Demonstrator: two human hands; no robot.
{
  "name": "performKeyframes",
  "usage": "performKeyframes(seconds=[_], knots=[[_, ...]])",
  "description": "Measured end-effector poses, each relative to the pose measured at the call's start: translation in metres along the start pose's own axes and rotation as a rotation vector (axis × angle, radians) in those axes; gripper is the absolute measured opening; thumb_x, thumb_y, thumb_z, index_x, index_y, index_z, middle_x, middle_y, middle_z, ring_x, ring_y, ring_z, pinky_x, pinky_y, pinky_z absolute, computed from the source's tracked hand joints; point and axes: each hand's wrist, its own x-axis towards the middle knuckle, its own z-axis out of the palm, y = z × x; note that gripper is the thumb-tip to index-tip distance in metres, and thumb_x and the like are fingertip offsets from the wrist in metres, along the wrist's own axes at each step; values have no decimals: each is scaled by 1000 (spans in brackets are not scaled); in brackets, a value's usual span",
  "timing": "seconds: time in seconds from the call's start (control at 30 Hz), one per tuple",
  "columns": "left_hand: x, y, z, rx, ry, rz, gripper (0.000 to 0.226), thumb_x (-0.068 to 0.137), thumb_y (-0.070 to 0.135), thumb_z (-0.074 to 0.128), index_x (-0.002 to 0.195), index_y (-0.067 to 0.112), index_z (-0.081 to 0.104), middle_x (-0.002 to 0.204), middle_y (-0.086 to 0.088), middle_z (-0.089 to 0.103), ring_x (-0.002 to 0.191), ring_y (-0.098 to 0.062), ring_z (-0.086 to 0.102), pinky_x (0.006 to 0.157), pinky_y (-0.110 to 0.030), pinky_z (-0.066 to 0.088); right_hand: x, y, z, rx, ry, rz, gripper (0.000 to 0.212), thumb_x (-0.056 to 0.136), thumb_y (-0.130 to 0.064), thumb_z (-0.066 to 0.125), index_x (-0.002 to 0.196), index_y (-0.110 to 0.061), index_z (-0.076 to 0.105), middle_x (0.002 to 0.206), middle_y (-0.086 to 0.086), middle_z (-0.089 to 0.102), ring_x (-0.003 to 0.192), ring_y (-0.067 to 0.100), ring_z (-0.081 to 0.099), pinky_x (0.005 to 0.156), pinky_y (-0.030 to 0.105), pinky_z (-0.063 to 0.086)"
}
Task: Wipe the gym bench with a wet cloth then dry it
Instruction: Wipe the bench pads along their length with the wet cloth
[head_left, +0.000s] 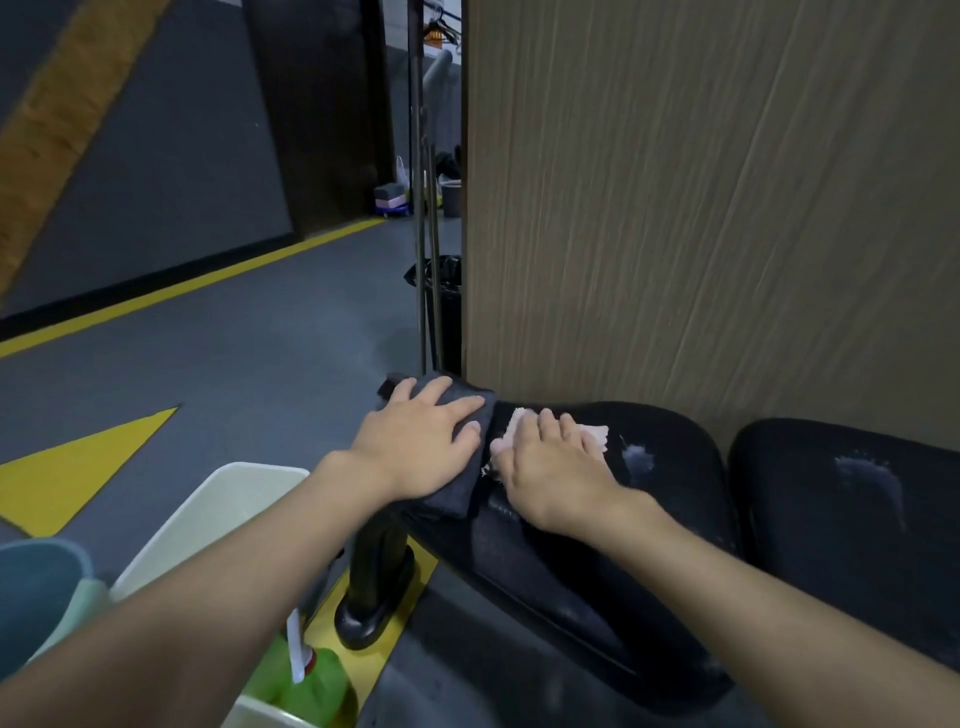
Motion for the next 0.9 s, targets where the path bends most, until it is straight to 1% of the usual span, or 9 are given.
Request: performKeyframes(seconds=[0.03, 0.1, 0.3, 0.47, 0.6, 0.7, 0.77, 0.83, 0.9], knots=[[0, -1, 1, -9, -1, 3, 49, 98, 55, 23, 147, 50, 27, 163, 7, 17, 149, -28, 10, 107, -54, 33, 5, 1, 6, -22, -41, -2, 67, 105, -47, 15, 158, -6, 7, 166, 15, 2, 153, 32, -1, 123, 46, 3], [1, -2, 2, -17, 8, 11, 49, 99, 54, 22, 148, 50, 27, 163, 8, 16, 149, -27, 9, 107, -54, 33, 22, 5, 6, -47, -60, -40, 66, 105, -46, 14, 159, -10, 0, 167, 9, -8, 153, 25, -11, 123, 44, -3], [2, 0, 1, -5, -8, -1, 48, 100, 52, 21, 148, 51, 26, 163, 8, 15, 149, -26, 8, 107, -54, 33, 59, 7, -8, -49, -141, -77, 61, 105, -42, 13, 159, -17, -1, 167, 2, -9, 153, 21, -11, 123, 44, -6], [8, 1, -3, -20, -11, 29, 47, 100, 50, 22, 147, 49, 29, 162, 9, 18, 149, -24, 10, 108, -54, 32, 8, 6, 6, -82, -67, -195, 64, 104, -44, 13, 159, -15, -5, 166, 2, -14, 152, 20, -15, 123, 43, -6], [23, 9, -8, -23, -20, 72, 46, 101, 49, 23, 147, 47, 32, 160, 9, 21, 147, -23, 13, 107, -54, 31, -49, 4, 16, -166, 37, -304, 86, 81, -51, -15, 158, -14, -5, 167, 6, -12, 153, 23, -13, 123, 43, -5], [29, 12, -9, -14, -39, 88, 47, 102, 47, 22, 148, 46, 31, 160, 7, 22, 147, -24, 14, 108, -54, 30, -54, 8, 20, -173, 47, -299, 91, 76, -51, -20, 158, -15, -4, 167, 5, -10, 153, 23, -12, 122, 41, -6], [29, 11, -9, 7, -49, 91, 48, 102, 47, 21, 149, 44, 29, 162, 7, 19, 148, -26, 12, 110, -56, 26, -36, 11, 17, -149, 53, -260, 87, 80, -50, -18, 159, -15, -2, 167, 4, -8, 153, 22, -10, 122, 41, -4], [27, 12, -10, 69, -29, 96, 48, 102, 47, 19, 149, 43, 28, 163, 6, 17, 149, -28, 10, 113, -60, 21, -8, 16, 13, -97, 33, -183, 69, 97, -47, -2, 159, -17, 2, 168, 3, -4, 153, 21, -6, 123, 41, -2], [22, 15, -10, 131, 13, 106, 49, 101, 47, 18, 149, 41, 30, 163, 5, 17, 150, -29, 9, 113, -64, 16, 22, 21, 7, -71, 2, -107, 60, 104, -42, 11, 159, -18, 6, 168, 2, 0, 153, 21, -4, 123, 43, 0]])
